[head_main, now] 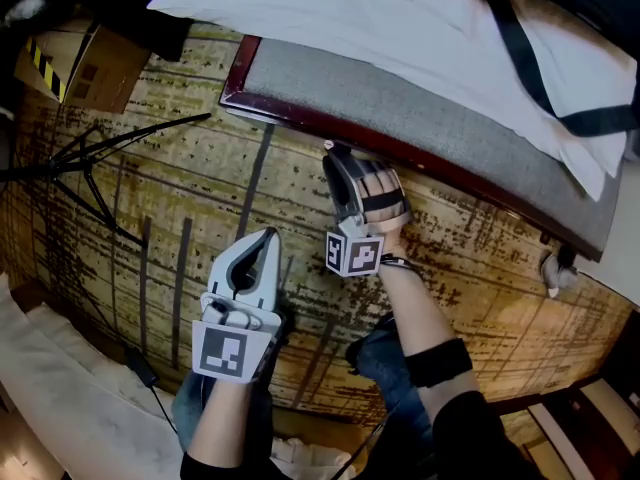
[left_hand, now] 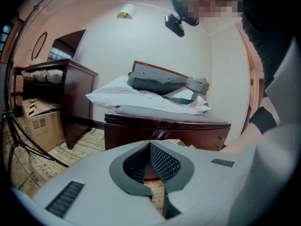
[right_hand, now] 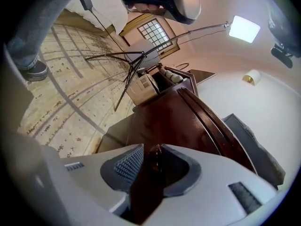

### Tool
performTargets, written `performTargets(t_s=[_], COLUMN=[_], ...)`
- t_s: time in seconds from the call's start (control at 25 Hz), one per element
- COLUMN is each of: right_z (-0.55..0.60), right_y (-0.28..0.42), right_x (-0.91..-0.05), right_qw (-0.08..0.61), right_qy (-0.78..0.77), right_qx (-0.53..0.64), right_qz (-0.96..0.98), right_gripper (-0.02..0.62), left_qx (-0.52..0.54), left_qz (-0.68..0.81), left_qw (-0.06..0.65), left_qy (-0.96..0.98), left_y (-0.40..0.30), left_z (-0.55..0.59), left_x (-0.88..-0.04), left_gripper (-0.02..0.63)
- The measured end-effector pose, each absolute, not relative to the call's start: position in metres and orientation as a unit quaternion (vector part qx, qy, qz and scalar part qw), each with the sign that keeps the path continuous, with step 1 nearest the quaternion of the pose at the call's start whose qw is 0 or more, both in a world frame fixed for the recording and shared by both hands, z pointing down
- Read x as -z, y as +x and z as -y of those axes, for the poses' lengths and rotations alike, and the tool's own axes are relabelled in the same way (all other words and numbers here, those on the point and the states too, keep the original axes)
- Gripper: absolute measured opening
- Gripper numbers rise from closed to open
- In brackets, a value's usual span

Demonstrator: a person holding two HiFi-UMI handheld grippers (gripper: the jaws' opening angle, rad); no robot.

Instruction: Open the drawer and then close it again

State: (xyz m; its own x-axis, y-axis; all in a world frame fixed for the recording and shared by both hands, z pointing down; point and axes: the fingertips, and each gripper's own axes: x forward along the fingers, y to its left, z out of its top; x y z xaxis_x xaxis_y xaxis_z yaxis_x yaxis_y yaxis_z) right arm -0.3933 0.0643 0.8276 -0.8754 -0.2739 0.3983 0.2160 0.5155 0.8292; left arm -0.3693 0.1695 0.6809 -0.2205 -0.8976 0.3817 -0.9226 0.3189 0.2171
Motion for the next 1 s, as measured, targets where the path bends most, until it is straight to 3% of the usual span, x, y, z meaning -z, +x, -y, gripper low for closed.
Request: performTargets(t_s=[0.16,1.0], right_z=[-0.063,-0.086], right_y=[-0.396,-0.384], right_x=[-0.823,-0.821], right_qw=[0.238,0.239], right_qy=[0.032,0.014], right_qx=[0.496,0.474], right_qz=[0.834,0.847], right_gripper=[0.076,0.075], left_qx=[-0.028,-0.045], left_qz=[0.78,0.779], left_qw=[0.219,0.213], left_qy=[0.586,0.588], left_y=[-0.369,-0.365], left_z=[-0.169,-0.165], left_x=[-0.679,-0.679], left_gripper=[0.003,0.003])
